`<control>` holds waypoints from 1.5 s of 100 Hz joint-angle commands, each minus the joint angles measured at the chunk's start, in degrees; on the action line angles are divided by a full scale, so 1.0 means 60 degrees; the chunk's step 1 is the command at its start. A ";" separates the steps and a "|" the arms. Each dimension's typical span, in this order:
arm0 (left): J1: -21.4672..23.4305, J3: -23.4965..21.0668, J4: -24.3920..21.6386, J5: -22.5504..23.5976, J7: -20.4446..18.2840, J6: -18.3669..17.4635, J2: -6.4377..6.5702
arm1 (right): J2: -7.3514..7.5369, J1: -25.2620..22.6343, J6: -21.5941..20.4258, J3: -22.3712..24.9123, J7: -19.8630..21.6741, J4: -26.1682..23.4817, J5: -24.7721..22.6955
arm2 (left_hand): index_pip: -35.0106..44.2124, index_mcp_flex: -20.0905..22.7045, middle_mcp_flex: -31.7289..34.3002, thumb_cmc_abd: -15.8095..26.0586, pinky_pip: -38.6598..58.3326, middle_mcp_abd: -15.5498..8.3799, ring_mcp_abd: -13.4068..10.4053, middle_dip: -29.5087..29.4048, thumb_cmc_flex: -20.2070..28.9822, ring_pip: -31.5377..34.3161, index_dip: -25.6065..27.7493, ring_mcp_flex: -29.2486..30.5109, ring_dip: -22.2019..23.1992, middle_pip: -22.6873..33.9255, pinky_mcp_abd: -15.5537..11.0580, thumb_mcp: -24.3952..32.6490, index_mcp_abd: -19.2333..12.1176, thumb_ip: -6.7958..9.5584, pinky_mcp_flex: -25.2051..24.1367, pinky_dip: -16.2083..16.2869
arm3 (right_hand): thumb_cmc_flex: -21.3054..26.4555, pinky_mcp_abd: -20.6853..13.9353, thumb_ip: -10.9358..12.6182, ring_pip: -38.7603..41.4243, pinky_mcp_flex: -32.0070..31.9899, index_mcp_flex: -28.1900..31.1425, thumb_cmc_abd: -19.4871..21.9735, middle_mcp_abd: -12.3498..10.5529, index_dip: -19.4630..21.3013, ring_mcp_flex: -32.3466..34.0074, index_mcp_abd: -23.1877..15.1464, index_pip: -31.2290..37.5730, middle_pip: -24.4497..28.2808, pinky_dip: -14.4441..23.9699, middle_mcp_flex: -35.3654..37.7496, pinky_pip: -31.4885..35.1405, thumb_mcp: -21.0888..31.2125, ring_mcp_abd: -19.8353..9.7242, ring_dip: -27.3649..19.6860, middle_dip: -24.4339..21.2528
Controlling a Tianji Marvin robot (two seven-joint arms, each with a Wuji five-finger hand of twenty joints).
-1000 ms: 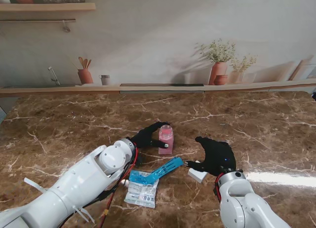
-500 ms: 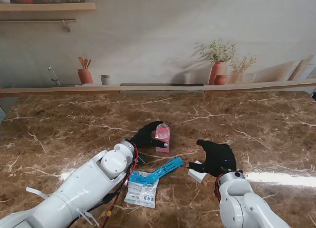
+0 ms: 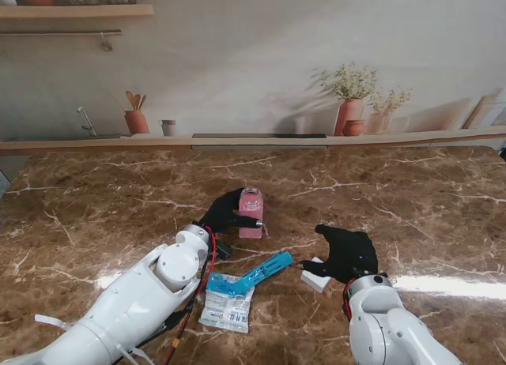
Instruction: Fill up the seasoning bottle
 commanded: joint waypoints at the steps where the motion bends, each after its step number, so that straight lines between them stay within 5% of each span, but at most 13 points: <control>1: -0.0039 -0.0028 -0.0049 0.0031 0.0009 0.0014 -0.0004 | -0.0004 -0.0042 0.0056 -0.0029 0.0164 0.0081 0.0028 | 0.4942 0.1233 0.1401 0.1422 0.0674 -0.0435 0.0138 0.1488 0.1196 0.0421 0.0901 0.0311 0.0587 0.1628 -0.0169 0.1704 -0.1874 0.0282 -0.0061 -0.0448 | 0.0275 -0.0091 0.0396 0.0040 -0.0003 0.0111 -0.0107 -0.0126 -0.0115 0.0057 -0.0197 0.0074 0.0028 -0.0206 0.0053 0.0130 -0.0095 -0.0227 -0.0036 0.0115; 12: -0.0091 -0.0029 0.0048 0.0057 -0.0071 0.0081 0.0011 | -0.0001 -0.0018 0.0055 -0.0051 0.0186 0.0100 0.0033 | 0.4096 0.0820 0.1160 0.1370 0.0859 -0.0370 0.0284 0.2021 0.1243 0.0610 -0.0030 0.0267 0.1008 0.1871 -0.0221 0.1835 -0.1704 0.0352 -0.0062 -0.0804 | 0.0324 -0.0104 0.0402 0.0027 -0.0014 0.0106 -0.0098 -0.0116 -0.0140 0.0048 -0.0262 0.0057 0.0026 -0.0227 0.0081 0.0123 -0.0122 -0.0223 -0.0051 0.0109; 24: -0.0182 -0.0003 0.0179 -0.0018 -0.0399 0.0122 0.0060 | -0.0003 0.0011 0.0057 -0.0080 0.0172 0.0131 0.0057 | 0.0864 0.1847 0.0829 0.1831 0.0497 -0.0106 0.0449 0.2785 0.1460 0.0612 -0.5591 -0.0014 0.1451 0.1993 -0.0429 0.2022 -0.0144 0.0362 -0.0037 -0.1375 | 0.0391 -0.0094 0.0408 0.0013 -0.0026 0.0158 -0.0074 -0.0117 -0.0166 0.0018 -0.0385 0.0056 -0.0007 -0.0250 0.0059 0.0116 -0.0155 -0.0224 -0.0068 0.0086; 33: -0.0266 0.0062 0.0303 0.0013 -0.0654 0.0131 0.0107 | -0.0003 0.0027 0.0059 -0.0100 0.0166 0.0153 0.0069 | 0.0331 0.2637 0.0378 0.2278 -0.0264 0.0071 0.0568 0.3664 0.1761 0.0646 -0.6337 -0.0490 0.1708 0.2180 -0.0572 0.1906 0.0108 0.0245 -0.0019 -0.1734 | 0.0437 -0.0083 0.0411 0.0013 -0.0031 0.0188 -0.0049 -0.0121 -0.0182 0.0007 -0.0453 0.0057 -0.0015 -0.0263 0.0055 0.0117 -0.0181 -0.0227 -0.0075 0.0076; 40: -0.0281 0.0085 0.0360 -0.0006 -0.0707 0.0174 0.0107 | -0.0002 0.0036 0.0060 -0.0113 0.0167 0.0168 0.0078 | 0.1868 0.3651 -0.0180 0.2774 -0.1157 0.0142 0.0644 0.4606 0.2151 0.0745 -0.7027 -0.0978 0.2114 0.2482 -0.0628 0.1563 0.0022 0.0172 -0.0024 -0.1611 | 0.0467 -0.0075 0.0414 0.0022 -0.0030 0.0216 -0.0043 -0.0116 -0.0191 0.0012 -0.0489 0.0064 -0.0014 -0.0267 0.0060 0.0124 -0.0201 -0.0208 -0.0075 0.0073; 60: -0.0389 0.0204 0.0606 0.0215 -0.0764 0.0250 0.0112 | 0.0002 0.0040 0.0058 -0.0137 0.0192 0.0185 0.0099 | 0.3123 0.3386 -0.0923 0.3527 -0.2172 0.0047 0.0604 0.4660 0.2431 0.0808 -0.3901 -0.1664 0.2006 0.2547 -0.0554 0.0782 -0.1096 0.0099 -0.0154 -0.0631 | 0.0507 -0.0073 0.0422 0.0041 -0.0011 0.0230 -0.0015 -0.0108 -0.0212 0.0030 -0.0503 0.0068 -0.0013 -0.0266 0.0060 0.0160 -0.0242 -0.0207 -0.0070 0.0068; 68: -0.0424 0.0255 0.0724 0.0419 -0.0643 0.0249 0.0096 | 0.0001 0.0031 0.0068 -0.0140 0.0187 0.0182 0.0103 | 0.3515 0.3022 -0.0319 0.3932 -0.1556 0.0198 0.0625 0.2225 0.2814 0.0398 -0.2182 -0.1116 0.1017 0.0857 -0.0255 0.0409 -0.1427 0.0073 -0.0142 -0.0074 | 0.0522 -0.0071 0.0426 0.0045 -0.0014 0.0241 -0.0015 -0.0119 -0.0216 0.0042 -0.0501 0.0074 -0.0012 -0.0268 0.0063 0.0165 -0.0249 -0.0203 -0.0070 0.0067; 75: -0.0444 0.0286 0.0817 0.0547 -0.0522 0.0228 0.0077 | -0.0001 0.0025 0.0074 -0.0141 0.0182 0.0177 0.0114 | 0.4049 0.2720 0.0509 0.4374 -0.0162 0.0366 0.0946 -0.1115 0.2904 0.0510 -0.0751 0.0191 0.0404 0.1184 0.0237 0.0648 -0.1606 0.0089 -0.0144 -0.0089 | 0.0527 -0.0077 0.0428 0.0043 -0.0007 0.0229 -0.0011 -0.0114 -0.0222 0.0038 -0.0499 0.0070 -0.0005 -0.0270 0.0082 0.0171 -0.0257 -0.0218 -0.0072 0.0068; 86: -0.0431 0.0252 0.0947 0.0605 -0.0311 0.0095 0.0025 | 0.0003 0.0017 0.0075 -0.0134 0.0212 0.0155 0.0103 | 0.4308 0.2731 0.1615 0.4138 0.1118 0.0268 0.1230 -0.1585 0.2881 0.1050 -0.0229 0.1347 0.0599 0.1798 0.0630 0.1193 -0.1640 -0.0029 -0.0002 -0.0400 | 0.0545 -0.0091 0.0430 0.0051 0.0002 0.0239 0.0005 -0.0125 -0.0226 0.0062 -0.0514 0.0077 -0.0003 -0.0274 0.0083 0.0179 -0.0267 -0.0224 -0.0070 0.0067; 103: -0.0392 0.0131 0.0944 0.0869 -0.0157 0.0078 0.0091 | 0.0002 0.0012 0.0077 -0.0135 0.0203 0.0139 0.0089 | 0.4076 0.2919 0.1765 0.3682 0.1606 -0.0103 0.1408 0.0444 0.3185 0.1161 -0.0625 0.1653 0.2561 0.3283 0.0724 0.1652 -0.1235 0.0006 0.0007 -0.0919 | 0.0569 -0.0079 0.0432 0.0061 0.0013 0.0252 0.0001 -0.0118 -0.0231 0.0094 -0.0515 0.0086 0.0008 -0.0279 0.0117 0.0189 -0.0285 -0.0240 -0.0067 0.0069; 122: -0.0413 0.0149 0.1067 0.1051 -0.0181 -0.0129 0.0144 | 0.0035 0.0058 0.0102 -0.0202 0.0378 0.0144 -0.0021 | 0.2609 0.3655 0.1400 0.3203 0.1383 -0.0081 0.1144 0.1455 0.3501 0.0244 -0.3443 0.1388 0.3623 0.3216 0.0685 0.2029 -0.0547 0.0118 -0.0131 -0.1263 | 0.0765 -0.0073 0.0426 0.0363 0.0293 0.0397 -0.0230 -0.0151 -0.0221 0.0671 -0.0563 0.0159 0.0201 -0.0167 0.0499 0.0442 -0.0295 -0.0182 0.0097 0.0171; 135: -0.0399 0.0174 0.1114 0.0957 -0.0348 -0.0282 0.0162 | 0.0105 0.0127 0.0165 -0.0288 0.0733 0.0198 -0.0403 | 0.2370 0.3679 0.1178 0.2659 0.0684 -0.0088 0.0886 0.2313 0.2997 0.0367 -0.5027 0.0648 0.3171 0.2057 0.0670 0.1929 -0.0623 0.0139 -0.0182 -0.1609 | 0.0772 0.0024 0.0377 0.0642 0.0382 0.0271 -0.0697 -0.0174 -0.0235 0.0936 -0.0313 0.0146 0.0388 0.0086 0.0569 0.0804 -0.0229 -0.0096 0.0513 0.0458; 150: -0.0354 0.0157 0.1133 0.0895 -0.0441 -0.0409 0.0186 | 0.0222 0.0285 0.0569 -0.0514 0.1627 0.0189 -0.1070 | 0.3336 0.3198 0.0703 0.1981 0.0267 -0.0046 0.0750 0.2370 0.1262 0.0708 -0.5875 0.0100 0.1211 0.1729 0.0818 0.2309 -0.1076 0.0105 -0.0196 -0.1657 | 0.0375 0.0234 0.0335 0.1067 0.0778 0.0054 -0.0649 -0.0079 0.0177 0.1437 0.0313 0.0532 0.0979 0.0720 0.0495 0.1436 -0.0128 0.0109 0.1308 0.1591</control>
